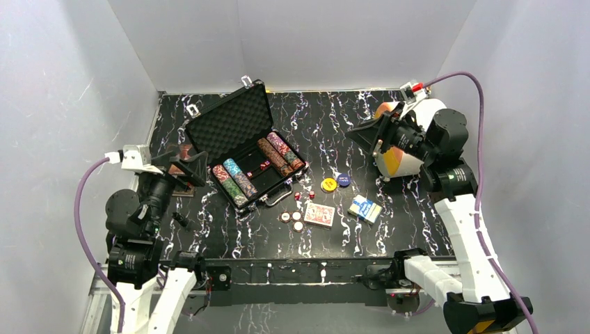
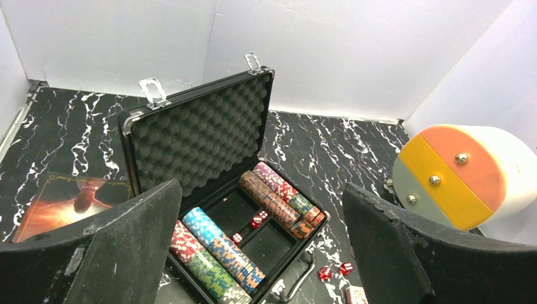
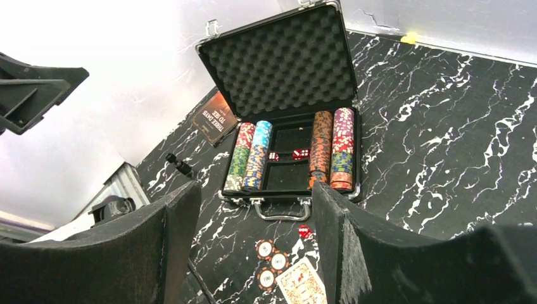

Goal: Pack up texas hold em set

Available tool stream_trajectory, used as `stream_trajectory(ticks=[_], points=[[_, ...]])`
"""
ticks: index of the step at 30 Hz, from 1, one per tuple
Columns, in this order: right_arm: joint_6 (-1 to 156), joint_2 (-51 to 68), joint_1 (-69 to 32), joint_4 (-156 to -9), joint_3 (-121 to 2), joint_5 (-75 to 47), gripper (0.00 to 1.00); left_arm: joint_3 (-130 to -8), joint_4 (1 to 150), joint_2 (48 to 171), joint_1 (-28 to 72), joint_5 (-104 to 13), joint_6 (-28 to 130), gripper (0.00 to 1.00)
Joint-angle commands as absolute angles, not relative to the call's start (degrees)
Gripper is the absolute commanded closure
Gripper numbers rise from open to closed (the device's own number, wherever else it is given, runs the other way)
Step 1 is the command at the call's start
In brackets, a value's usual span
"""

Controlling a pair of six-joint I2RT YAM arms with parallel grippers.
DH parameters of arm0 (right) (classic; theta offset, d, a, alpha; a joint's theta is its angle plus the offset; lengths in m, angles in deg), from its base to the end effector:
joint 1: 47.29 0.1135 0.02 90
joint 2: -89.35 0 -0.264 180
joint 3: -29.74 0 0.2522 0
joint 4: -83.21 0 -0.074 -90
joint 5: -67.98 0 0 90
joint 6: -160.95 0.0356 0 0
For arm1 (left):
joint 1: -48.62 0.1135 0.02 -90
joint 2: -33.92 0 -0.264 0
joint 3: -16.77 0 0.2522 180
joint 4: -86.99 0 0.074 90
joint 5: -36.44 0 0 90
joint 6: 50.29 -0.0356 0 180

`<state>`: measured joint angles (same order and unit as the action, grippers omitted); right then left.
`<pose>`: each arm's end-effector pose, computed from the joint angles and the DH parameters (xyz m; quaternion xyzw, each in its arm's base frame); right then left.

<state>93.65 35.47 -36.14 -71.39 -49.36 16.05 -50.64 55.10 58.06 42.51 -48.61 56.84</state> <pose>0.1866 0.0592 0.4339 -0.1617 0.6893 0.4153 0.5712 0.0693 -0.0105 0.4159 -0.0275 0.6332 -0.1825 0.7517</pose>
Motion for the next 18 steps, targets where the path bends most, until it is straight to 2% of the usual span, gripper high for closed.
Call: stream_trajectory(ticks=[1,7,13,15,18], points=[[93.12,36.18,-35.63,-68.75,-53.04,12.14,0.27,-49.01,57.87,56.45,42.92,-49.05,58.47,0.02],[93.32,33.63,-34.67,-60.9,-55.71,6.85,0.25,-45.17,56.27,54.51,42.91,-47.66,64.73,0.02],[91.39,27.63,-32.16,-56.51,-58.42,11.68,0.24,-41.16,54.12,54.74,42.87,-44.54,70.27,0.02],[90.35,25.45,-27.95,-55.17,-59.28,7.32,0.24,-39.01,54.36,54.75,42.91,-44.15,72.27,0.02],[88.77,21.23,-15.38,-52.84,-61.56,-7.16,0.23,-36.37,54.79,54.59,42.91,-42.77,72.75,0.02]])
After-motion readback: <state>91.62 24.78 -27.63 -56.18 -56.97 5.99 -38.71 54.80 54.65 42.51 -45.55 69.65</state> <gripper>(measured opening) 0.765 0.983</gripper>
